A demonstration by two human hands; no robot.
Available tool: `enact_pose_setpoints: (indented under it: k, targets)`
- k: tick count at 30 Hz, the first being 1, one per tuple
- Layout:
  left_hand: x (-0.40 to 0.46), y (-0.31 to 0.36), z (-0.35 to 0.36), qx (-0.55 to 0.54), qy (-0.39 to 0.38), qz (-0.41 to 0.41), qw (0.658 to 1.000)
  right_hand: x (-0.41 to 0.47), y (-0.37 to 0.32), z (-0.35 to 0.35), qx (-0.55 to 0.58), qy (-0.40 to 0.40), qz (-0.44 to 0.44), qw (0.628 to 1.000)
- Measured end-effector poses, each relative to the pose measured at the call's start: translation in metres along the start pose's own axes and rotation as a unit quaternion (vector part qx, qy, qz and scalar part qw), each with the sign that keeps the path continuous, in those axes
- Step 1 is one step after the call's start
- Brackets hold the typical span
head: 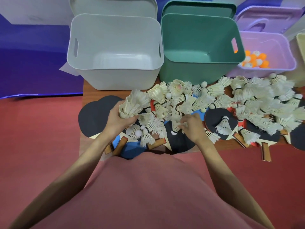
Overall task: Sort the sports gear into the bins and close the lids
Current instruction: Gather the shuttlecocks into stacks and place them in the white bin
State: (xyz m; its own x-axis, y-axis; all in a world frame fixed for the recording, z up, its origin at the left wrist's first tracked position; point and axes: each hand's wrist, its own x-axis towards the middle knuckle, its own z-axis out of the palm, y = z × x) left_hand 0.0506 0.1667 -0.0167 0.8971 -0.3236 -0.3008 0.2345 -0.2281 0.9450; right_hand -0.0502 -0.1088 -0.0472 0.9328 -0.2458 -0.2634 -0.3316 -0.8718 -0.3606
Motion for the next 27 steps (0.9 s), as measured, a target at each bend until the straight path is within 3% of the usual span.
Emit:
enact_pose_setpoints:
  k: [3,6,8,10,17,23,27]
  targets:
    - [0.001,0.001,0.000,0.029,-0.009,0.014,0.999,-0.004,-0.012,-0.019,0.086,0.092,0.000,0.992]
    - [0.002,0.002,0.000,0.073,-0.026,0.036,0.996,-0.010,-0.042,-0.053,0.230,0.230,-0.025,0.945]
    - [0.002,0.003,0.002,0.095,-0.039,0.049,0.993,-0.010,-0.062,-0.072,0.303,0.279,-0.056,0.910]
    - [0.002,0.004,0.004,0.105,-0.048,0.056,0.992,-0.008,-0.078,-0.083,0.323,0.275,-0.100,0.900]
    - [0.002,0.014,0.011,0.080,-0.038,0.065,0.994,-0.002,-0.106,-0.060,0.289,0.136,-0.211,0.924]
    - [-0.004,0.011,0.002,0.008,-0.022,0.046,0.999,0.000,-0.113,-0.056,0.309,0.105,-0.203,0.923]
    - [-0.012,0.011,-0.005,-0.060,0.004,0.010,0.998,0.012,-0.104,-0.059,0.349,0.167,-0.144,0.911]
